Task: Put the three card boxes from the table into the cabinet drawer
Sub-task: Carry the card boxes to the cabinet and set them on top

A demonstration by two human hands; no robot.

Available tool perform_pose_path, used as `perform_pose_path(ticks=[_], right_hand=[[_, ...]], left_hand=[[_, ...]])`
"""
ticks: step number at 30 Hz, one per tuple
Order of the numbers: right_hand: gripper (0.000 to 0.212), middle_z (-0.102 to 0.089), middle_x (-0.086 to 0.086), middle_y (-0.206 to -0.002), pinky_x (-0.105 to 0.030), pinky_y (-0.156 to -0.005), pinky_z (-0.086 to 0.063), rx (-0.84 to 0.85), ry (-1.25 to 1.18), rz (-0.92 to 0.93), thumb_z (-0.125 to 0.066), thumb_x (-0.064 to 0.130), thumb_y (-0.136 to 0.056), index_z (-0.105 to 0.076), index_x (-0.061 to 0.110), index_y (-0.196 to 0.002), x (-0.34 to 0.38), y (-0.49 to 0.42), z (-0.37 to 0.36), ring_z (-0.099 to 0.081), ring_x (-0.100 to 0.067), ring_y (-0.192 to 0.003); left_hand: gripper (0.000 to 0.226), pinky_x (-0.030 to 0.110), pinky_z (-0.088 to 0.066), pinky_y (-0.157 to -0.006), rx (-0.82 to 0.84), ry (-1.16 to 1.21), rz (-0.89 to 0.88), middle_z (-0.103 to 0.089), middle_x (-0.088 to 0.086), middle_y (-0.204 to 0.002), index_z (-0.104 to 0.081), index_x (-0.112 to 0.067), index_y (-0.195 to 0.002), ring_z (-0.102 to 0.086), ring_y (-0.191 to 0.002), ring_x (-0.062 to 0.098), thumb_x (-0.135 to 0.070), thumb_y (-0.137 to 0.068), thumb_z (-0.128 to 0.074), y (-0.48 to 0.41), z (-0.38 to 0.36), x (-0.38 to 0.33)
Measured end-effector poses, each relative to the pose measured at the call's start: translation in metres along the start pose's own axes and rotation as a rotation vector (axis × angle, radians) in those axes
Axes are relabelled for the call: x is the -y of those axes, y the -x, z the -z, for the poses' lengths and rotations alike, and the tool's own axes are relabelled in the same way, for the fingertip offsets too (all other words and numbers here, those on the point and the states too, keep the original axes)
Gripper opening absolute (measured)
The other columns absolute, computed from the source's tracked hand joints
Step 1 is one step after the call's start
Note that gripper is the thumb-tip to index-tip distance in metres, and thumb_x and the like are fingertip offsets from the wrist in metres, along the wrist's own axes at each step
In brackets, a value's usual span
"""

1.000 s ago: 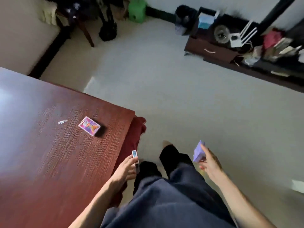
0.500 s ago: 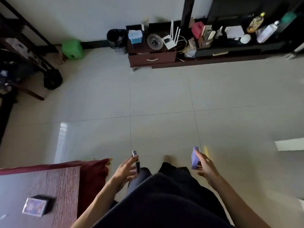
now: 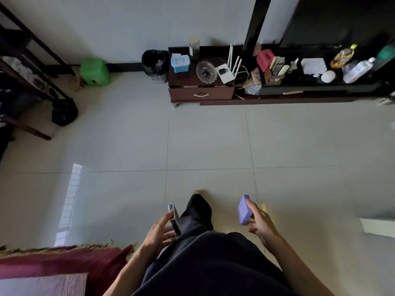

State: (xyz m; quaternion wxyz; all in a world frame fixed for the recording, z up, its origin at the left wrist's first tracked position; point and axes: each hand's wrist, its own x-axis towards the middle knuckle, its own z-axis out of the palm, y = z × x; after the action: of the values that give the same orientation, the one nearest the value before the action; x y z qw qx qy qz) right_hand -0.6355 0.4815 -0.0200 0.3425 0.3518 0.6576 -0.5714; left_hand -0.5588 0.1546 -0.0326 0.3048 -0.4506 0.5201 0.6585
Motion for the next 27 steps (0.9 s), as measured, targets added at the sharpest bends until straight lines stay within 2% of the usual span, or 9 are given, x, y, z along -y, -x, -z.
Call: perform_pose_path(ticks=[2,4,7,9,11,17,21,24,27], right_hand=[[0.064,-0.072,-0.002,-0.112,-0.037,-0.071,-0.055,-0.005,0.014,-0.021,-0.067,0.083,-0.063,-0.061,0.042,-0.111,0.026,-0.012,-0.002,-0.073,-0.030,-0.087],[0.069,-0.071,-0.006,-0.116,-0.044,-0.082,-0.059,0.008,0.032,-0.027,-0.066,0.079,-0.073,-0.058,0.033,-0.124,0.052,-0.025,0.000,-0.075,-0.032,-0.093],[0.065,-0.074,-0.006,-0.103,-0.038,-0.062,-0.048,-0.009,0.025,-0.021,-0.063,0.071,-0.082,-0.061,0.023,-0.126,0.093,-0.047,0.004,-0.060,-0.025,-0.069],[0.062,-0.072,-0.005,-0.098,-0.028,-0.053,-0.036,-0.014,-0.017,-0.010,-0.060,0.068,-0.086,-0.063,0.021,-0.126,0.118,-0.059,0.002,-0.046,-0.021,-0.063],[0.057,-0.070,-0.009,-0.109,-0.023,-0.049,-0.040,-0.003,-0.061,-0.008,-0.055,0.065,-0.092,-0.060,0.020,-0.127,0.137,-0.073,0.001,-0.054,-0.022,-0.068],[0.048,-0.077,-0.010,-0.103,-0.029,-0.057,-0.049,0.025,-0.129,-0.046,-0.057,0.063,-0.091,-0.065,0.024,-0.116,0.199,-0.128,-0.002,-0.074,-0.020,-0.072],[0.054,-0.075,-0.012,-0.105,-0.040,-0.073,-0.047,0.041,-0.160,-0.072,-0.062,0.064,-0.087,-0.068,0.018,-0.115,0.248,-0.172,0.007,-0.067,-0.030,-0.086],[0.053,-0.077,-0.010,-0.102,-0.032,-0.063,-0.050,0.073,-0.164,-0.073,-0.059,0.064,-0.089,-0.068,0.019,-0.117,0.297,-0.197,0.007,-0.069,-0.025,-0.079],[0.050,-0.073,-0.010,-0.111,-0.026,-0.055,-0.052,0.110,-0.138,-0.043,-0.051,0.063,-0.094,-0.063,0.023,-0.121,0.355,-0.221,0.002,-0.072,-0.023,-0.082]], left_hand=[[0.076,0.041,-0.058,-0.083,-0.016,-0.027,0.004,-0.077,0.017,-0.097,-0.064,-0.009,-0.115,-0.072,-0.096,0.039,-0.067,-0.067,-0.069,-0.017,0.007,-0.024],[0.073,0.037,-0.058,-0.075,-0.020,-0.069,0.009,-0.078,0.015,-0.093,-0.065,-0.011,-0.113,-0.075,-0.081,0.032,-0.067,-0.067,-0.068,-0.034,0.008,-0.054],[0.059,0.031,-0.053,-0.064,0.009,-0.134,-0.027,-0.079,0.012,-0.088,-0.066,-0.018,-0.114,-0.070,-0.063,0.020,-0.064,-0.077,-0.063,-0.055,0.000,-0.111],[0.054,0.031,-0.052,-0.064,0.014,-0.160,-0.047,-0.079,0.009,-0.089,-0.068,-0.024,-0.111,-0.071,-0.065,0.019,-0.065,-0.076,-0.063,-0.065,-0.011,-0.150],[0.055,0.033,-0.053,-0.069,0.027,-0.151,-0.058,-0.079,0.008,-0.092,-0.071,-0.027,-0.107,-0.074,-0.074,0.021,-0.067,-0.070,-0.066,-0.075,-0.023,-0.185],[0.054,0.035,-0.054,-0.075,0.079,-0.150,-0.069,-0.077,0.010,-0.101,-0.072,-0.027,-0.108,-0.075,-0.087,0.027,-0.066,-0.071,-0.068,-0.109,-0.065,-0.277],[0.058,0.033,-0.055,-0.071,0.048,-0.109,-0.038,-0.077,0.013,-0.099,-0.073,-0.025,-0.105,-0.075,-0.082,0.028,-0.065,-0.064,-0.070,-0.125,-0.092,-0.325],[0.057,0.037,-0.052,-0.074,0.028,-0.057,-0.038,-0.078,0.013,-0.096,-0.070,-0.021,-0.108,-0.072,-0.078,0.029,-0.061,-0.067,-0.070,-0.133,-0.107,-0.365],[0.051,0.035,-0.052,-0.066,0.004,0.028,-0.054,-0.072,0.018,-0.095,-0.067,-0.016,-0.113,-0.063,-0.071,0.028,-0.053,-0.078,-0.069,-0.142,-0.113,-0.412]])
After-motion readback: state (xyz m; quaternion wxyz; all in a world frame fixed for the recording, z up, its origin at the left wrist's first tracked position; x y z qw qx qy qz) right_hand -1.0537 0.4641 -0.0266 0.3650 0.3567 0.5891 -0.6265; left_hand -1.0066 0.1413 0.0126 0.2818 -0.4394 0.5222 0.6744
